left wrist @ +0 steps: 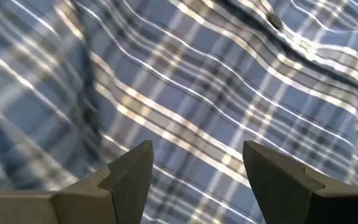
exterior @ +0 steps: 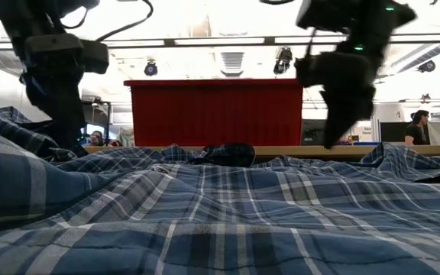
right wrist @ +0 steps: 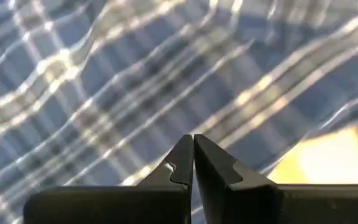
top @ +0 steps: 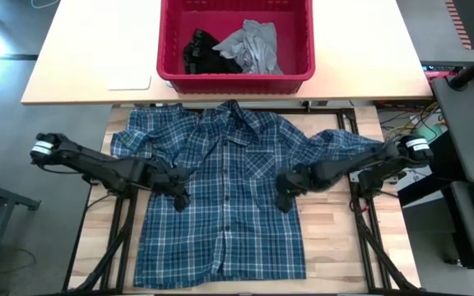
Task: Fold Laundry from Bin
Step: Fold the blue patterned long sleeve shirt
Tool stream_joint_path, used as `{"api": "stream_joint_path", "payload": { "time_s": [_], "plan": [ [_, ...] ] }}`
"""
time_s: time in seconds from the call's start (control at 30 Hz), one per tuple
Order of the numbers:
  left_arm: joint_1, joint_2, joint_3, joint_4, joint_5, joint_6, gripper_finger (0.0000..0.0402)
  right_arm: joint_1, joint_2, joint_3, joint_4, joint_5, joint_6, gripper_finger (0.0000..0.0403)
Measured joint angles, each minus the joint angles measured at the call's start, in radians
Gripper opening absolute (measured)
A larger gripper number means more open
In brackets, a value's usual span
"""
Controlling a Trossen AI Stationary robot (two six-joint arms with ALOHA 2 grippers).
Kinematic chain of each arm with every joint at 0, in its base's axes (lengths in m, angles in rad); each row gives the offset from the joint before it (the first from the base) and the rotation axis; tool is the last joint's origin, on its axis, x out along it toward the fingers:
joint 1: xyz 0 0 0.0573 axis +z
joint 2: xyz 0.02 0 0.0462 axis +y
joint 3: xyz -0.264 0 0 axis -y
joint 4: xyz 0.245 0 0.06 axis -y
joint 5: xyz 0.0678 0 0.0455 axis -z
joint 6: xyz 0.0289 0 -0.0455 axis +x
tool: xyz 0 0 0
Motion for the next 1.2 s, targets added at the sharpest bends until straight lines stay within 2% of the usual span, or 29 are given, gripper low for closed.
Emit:
{"api": "stream_joint_path", "payload": {
  "time_s": [0.27, 0.37, 0.47, 0.57, 0.77, 0.87, 1.03, 1.13, 1.2],
  "plan": [
    [-0.068, 0.091, -0.016, 0.064, 0.009, -0.154, 0.0233, 0.118, -0.003, -0.162, 0.059, -0.035, 0.089, 0.0009],
    [-0.074, 0.135, 0.01, 0.044, 0.037, -0.18, 0.0233, 0.164, -0.003, -0.183, 0.205, -0.058, 0.075, 0.0009],
    [-0.077, 0.171, 0.055, 0.029, 0.063, -0.179, 0.0233, 0.213, 0.01, -0.19, 0.366, -0.038, 0.046, 0.0009],
    [-0.076, 0.197, 0.104, 0.027, 0.064, -0.147, 0.0233, 0.232, 0.064, -0.192, 0.435, -0.021, 0.007, 0.0009],
    [-0.069, 0.211, 0.157, -0.073, 0.061, -0.114, 0.0233, 0.249, 0.165, -0.193, 0.397, -0.075, 0.022, 0.0009],
    [-0.069, 0.175, 0.146, -0.13, 0.061, -0.128, 0.0233, 0.272, 0.164, -0.204, 0.283, -0.128, 0.066, 0.0009],
    [-0.07, 0.101, 0.094, -0.156, 0.061, -0.218, 0.0233, 0.337, 0.039, -0.217, 0.05, -0.216, 0.14, 0.0009],
    [-0.07, 0.085, 0.088, -0.128, 0.054, -0.231, 0.0233, 0.367, -0.067, -0.224, 0.054, -0.197, 0.175, 0.0009],
    [-0.069, 0.083, 0.088, -0.097, 0.048, -0.231, 0.0233, 0.367, -0.133, -0.22, 0.1, -0.145, 0.169, 0.0009]
  ]
}}
